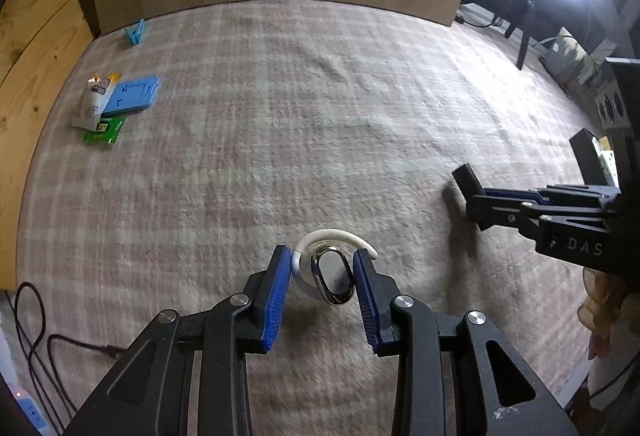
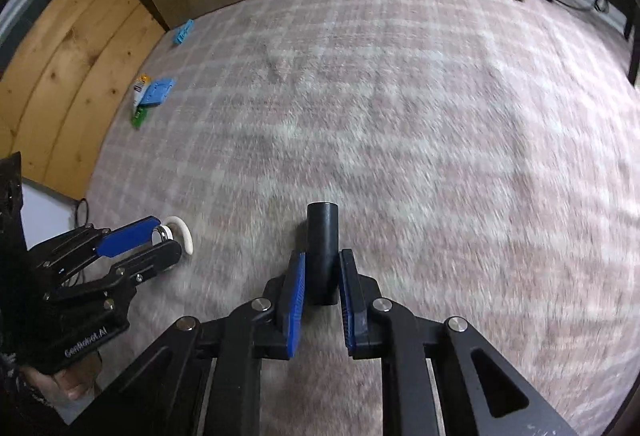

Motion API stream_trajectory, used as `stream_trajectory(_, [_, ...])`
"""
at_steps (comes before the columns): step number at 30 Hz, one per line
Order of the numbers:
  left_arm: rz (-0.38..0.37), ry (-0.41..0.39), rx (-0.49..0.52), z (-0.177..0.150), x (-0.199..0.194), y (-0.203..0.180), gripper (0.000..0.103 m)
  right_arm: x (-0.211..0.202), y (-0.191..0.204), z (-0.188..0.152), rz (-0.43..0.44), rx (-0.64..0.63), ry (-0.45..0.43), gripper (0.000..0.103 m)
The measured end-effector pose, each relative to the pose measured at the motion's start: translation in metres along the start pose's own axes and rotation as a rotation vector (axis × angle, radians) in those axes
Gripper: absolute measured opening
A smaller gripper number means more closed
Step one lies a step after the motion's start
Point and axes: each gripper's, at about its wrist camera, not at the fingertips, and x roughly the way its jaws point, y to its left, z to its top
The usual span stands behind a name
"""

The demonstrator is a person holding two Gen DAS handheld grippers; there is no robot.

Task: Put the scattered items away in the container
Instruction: 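Carry the earphone and black cylinder to the black box with both tools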

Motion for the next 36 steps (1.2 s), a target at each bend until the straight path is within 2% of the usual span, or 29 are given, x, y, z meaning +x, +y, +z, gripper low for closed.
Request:
stream_trajectory(4, [-0.019, -0.018, 0.028, 0.001, -0.011, -0.019, 0.035, -0.025, -0.013, -0.020, 0.032, 0.037, -0.039, 0.015])
stream_trajectory(8, [-0.063, -0.036, 0.088, 0.005, -0.023, -0.055, 0.035, -0.061, -0.041, -0.048, 0.048, 0.097, -0.096, 0.015])
stream_trajectory(18, [-0.221, -0.029, 0.351, 0.005, -0.023, -0.222, 0.035, -0.159, -0.137, -0.135, 0.005, 0.309, -0.247, 0.015])
stream_trajectory(24, [-0.329, 0.004, 0.540, -0.021, -0.023, -0.339, 0.035, -0.210, -0.200, -0.208, -0.070, 0.460, -0.300, 0.015])
stream_trajectory(27, [-0.372, 0.021, 0.624, -0.040, -0.022, -0.385, 0.035, -0.228, -0.227, -0.243, -0.110, 0.535, -0.319, 0.015])
stream_trajectory(32, [-0.418, 0.041, 0.728, -0.066, -0.023, -0.443, 0.035, -0.241, -0.258, -0.285, -0.155, 0.629, -0.326, 0.015])
stream_trajectory(36, [-0.446, 0.054, 0.788, -0.083, -0.023, -0.475, 0.035, -0.237, -0.266, -0.297, -0.166, 0.661, -0.315, 0.015])
